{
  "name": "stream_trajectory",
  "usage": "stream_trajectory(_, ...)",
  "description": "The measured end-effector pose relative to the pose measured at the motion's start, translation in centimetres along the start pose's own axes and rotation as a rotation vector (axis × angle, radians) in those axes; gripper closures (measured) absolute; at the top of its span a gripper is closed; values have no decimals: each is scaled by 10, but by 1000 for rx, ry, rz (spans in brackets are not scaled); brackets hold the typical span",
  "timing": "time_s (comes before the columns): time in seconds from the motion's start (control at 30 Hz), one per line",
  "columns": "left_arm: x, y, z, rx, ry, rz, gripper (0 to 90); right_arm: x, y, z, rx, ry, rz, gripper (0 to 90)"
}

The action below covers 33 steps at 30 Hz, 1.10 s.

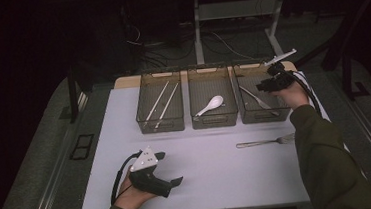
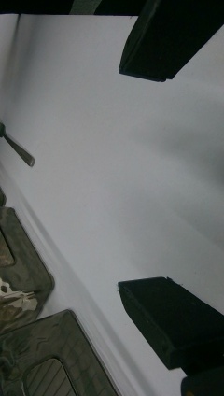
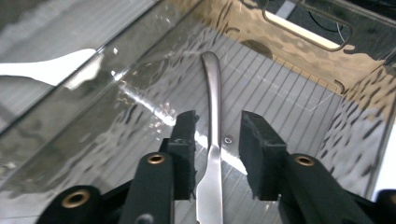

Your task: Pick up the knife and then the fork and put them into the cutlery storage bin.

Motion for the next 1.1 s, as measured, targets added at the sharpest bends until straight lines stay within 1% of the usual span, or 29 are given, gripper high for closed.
stream_trajectory(0.07,0,0,0,5,-1,-1,0,-1,1,7,-30,-13,-16,589)
stream_trajectory(0.13,0,0,0,-1,-4,2,0,0,2,15,-61,-32,-32,537)
stream_trajectory(0.2,0,0,1,-4,-4,1,0,3,4,25,-109,-48,-42,498)
stream_trajectory(0.27,1,0,2,-7,-4,9,0,7,7,37,-149,-74,-50,465)
stream_trajectory(0.33,1,0,2,-8,-5,9,0,12,9,49,-172,-106,-36,431)
stream_trajectory(0.4,1,0,2,-8,-6,9,0,18,13,59,-187,-115,-21,405)
stream_trajectory(0.5,1,0,3,-10,-7,11,0,28,19,74,-214,-141,22,383)
stream_trajectory(0.63,1,0,3,-16,-8,14,0,40,28,91,-247,-160,52,365)
stream_trajectory(0.73,1,0,2,-16,-5,12,0,51,37,99,-268,-182,85,355)
stream_trajectory(0.93,1,1,2,-12,-1,12,0,70,54,106,-289,-190,120,338)
stream_trajectory(1.0,1,1,1,-9,0,11,0,75,59,106,-285,-195,136,338)
stream_trajectory(1.07,2,1,1,-3,0,6,0,80,64,104,-282,-187,148,342)
stream_trajectory(1.1,2,1,1,0,1,3,0,82,65,102,-273,-193,154,342)
Point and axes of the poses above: each handheld gripper's, and its own axes: z roughly backward along the jaws, y roughly out of its underside, x roughly to its left, the point moved 1 cm from there along -z, roughly forward along the jaws, and after that the axes turned 12 degrees about z, right-handed, at the moved point
